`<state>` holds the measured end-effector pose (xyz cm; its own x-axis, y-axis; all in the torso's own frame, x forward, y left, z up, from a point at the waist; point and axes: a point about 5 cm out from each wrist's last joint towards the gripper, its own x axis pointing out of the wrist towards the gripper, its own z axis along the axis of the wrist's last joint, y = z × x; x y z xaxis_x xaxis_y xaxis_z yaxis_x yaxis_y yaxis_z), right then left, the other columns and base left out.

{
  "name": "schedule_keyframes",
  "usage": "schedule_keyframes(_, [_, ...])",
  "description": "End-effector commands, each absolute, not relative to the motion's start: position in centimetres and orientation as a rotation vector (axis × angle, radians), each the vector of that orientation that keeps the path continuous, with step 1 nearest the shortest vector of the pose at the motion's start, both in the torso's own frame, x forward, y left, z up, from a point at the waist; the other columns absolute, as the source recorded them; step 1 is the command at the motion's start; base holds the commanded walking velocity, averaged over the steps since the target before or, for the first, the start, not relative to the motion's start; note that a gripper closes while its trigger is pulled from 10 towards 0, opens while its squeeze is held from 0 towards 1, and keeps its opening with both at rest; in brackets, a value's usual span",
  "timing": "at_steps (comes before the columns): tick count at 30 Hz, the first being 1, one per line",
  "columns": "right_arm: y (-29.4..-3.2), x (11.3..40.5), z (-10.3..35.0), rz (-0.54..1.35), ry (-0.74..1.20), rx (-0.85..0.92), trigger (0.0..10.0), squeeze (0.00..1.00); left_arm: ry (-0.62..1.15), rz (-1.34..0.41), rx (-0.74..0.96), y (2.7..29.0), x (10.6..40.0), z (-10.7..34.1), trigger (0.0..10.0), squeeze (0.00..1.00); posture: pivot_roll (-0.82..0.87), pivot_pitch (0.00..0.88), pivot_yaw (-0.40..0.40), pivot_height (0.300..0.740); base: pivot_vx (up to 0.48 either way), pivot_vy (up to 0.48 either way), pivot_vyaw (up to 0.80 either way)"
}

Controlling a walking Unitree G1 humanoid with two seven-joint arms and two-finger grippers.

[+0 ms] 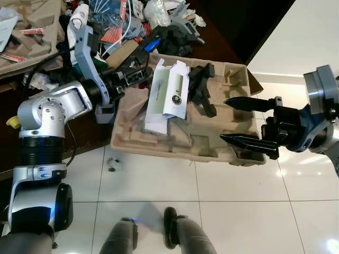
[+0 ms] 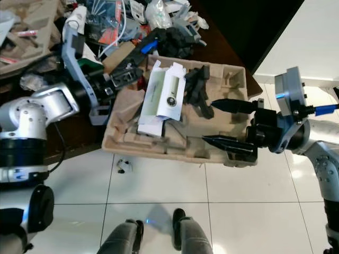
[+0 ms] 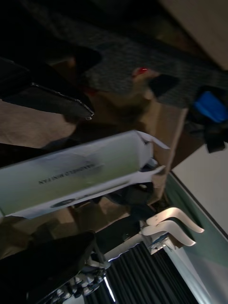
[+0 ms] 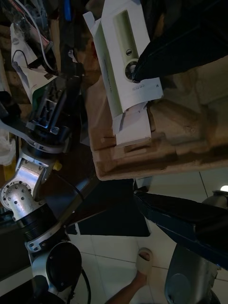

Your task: Picking trash to rubbish bin

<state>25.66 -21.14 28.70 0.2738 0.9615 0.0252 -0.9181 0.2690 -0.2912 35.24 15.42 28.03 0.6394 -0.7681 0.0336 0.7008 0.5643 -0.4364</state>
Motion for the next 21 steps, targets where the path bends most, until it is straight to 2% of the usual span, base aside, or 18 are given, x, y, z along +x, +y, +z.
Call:
schedule_keyframes(1, [-20.9, 25.0, 29.1, 1.292, -0.227, -0.273, 10.0, 0.0, 0.226, -0.878, -0.461, 14.9, 35.4, 26.9, 10.0, 1.0, -0.02, 0.353, -0.062, 0.74, 0.0, 0.0, 0.0])
schedule_keyframes(5, [-20.9, 24.9, 29.2, 1.297, -0.223, -0.272, 10.0, 0.0, 0.233, -0.866, -0.473, 14.9, 35.6, 26.8, 10.0, 1.0, -0.02, 0.363, -0.07, 0.74, 0.0, 0.0, 0.0])
schedule_keyframes(6, [-20.9, 24.8, 29.2, 1.301, -0.22, -0.272, 10.0, 0.0, 0.226, -0.872, -0.469, 14.9, 35.7, 26.8, 10.0, 0.93, -0.03, 0.365, -0.071, 0.74, 0.0, 0.0, 0.0])
schedule_keyframes(9, [-20.9, 24.8, 29.2, 1.304, -0.219, -0.272, 10.0, 0.0, 0.222, -0.877, -0.466, 14.8, 35.8, 26.8, 10.0, 0.93, -0.03, 0.369, -0.072, 0.74, 0.0, 0.0, 0.0])
schedule_keyframes(10, [-20.9, 24.7, 29.3, 1.308, -0.217, -0.27, 10.0, 0.0, 0.215, -0.883, -0.466, 14.7, 35.8, 26.9, 10.0, 0.9, -0.03, 0.372, -0.074, 0.74, 0.0, 0.0, 0.0])
schedule_keyframes(11, [-20.8, 24.7, 29.3, 1.314, -0.21, -0.272, 10.0, 0.0, 0.21, -0.895, -0.464, 14.6, 35.9, 26.9, 10.0, 0.76, -0.04, 0.375, -0.078, 0.74, 0.0, 0.0, 0.0])
schedule_keyframes(12, [-20.8, 24.7, 29.3, 1.314, -0.21, -0.272, 10.0, 0.0, 0.21, -0.895, -0.464, 14.6, 35.9, 26.9, 10.0, 0.76, -0.04, 0.375, -0.078, 0.74, 0.0, 0.0, 0.0])
schedule_keyframes(13, [-20.6, 24.6, 29.1, 1.328, -0.196, -0.273, 10.0, 0.0, 0.21, -0.904, -0.461, 14.4, 36.0, 27.0, 10.0, 0.59, -0.04, 0.378, -0.08, 0.74, 0.0, 0.0, 0.0])
schedule_keyframes(15, [-20.6, 24.6, 29.1, 1.328, -0.196, -0.273, 10.0, 0.0, 0.21, -0.904, -0.461, 14.4, 36.0, 27.0, 10.0, 0.59, -0.04, 0.378, -0.08, 0.74, 0.0, 0.0, 0.0])
schedule_keyframes(16, [-20.2, 24.6, 28.9, 1.339, -0.188, -0.272, 10.0, 0.0, 0.211, -0.914, -0.458, 14.2, 36.0, 27.0, 10.0, 0.54, -0.05, 0.378, -0.082, 0.74, 0.0, 0.0, 0.0])
schedule_keyframes(17, [-19.0, 25.1, 28.1, 1.325, -0.188, -0.279, 10.0, 0.0, 0.213, -0.919, -0.451, 14.1, 36.1, 27.0, 10.0, 0.43, -0.05, 0.378, -0.082, 0.74, 0.0, 0.0, 0.0])
schedule_keyframes(20, [-18.0, 25.4, 27.5, 1.314, -0.192, -0.286, 10.0, 0.0, 0.216, -0.922, -0.447, 14.0, 36.2, 27.0, 10.0, 0.4, -0.06, 0.381, -0.08, 0.74, 0.0, 0.0, 0.0])
schedule_keyframes(21, [-16.9, 25.7, 26.9, 1.303, -0.199, -0.291, 10.0, 0.0, 0.216, -0.924, -0.446, 14.0, 36.3, 27.0, 10.0, 0.38, -0.06, 0.382, -0.079, 0.74, 0.0, 0.0, 0.0])
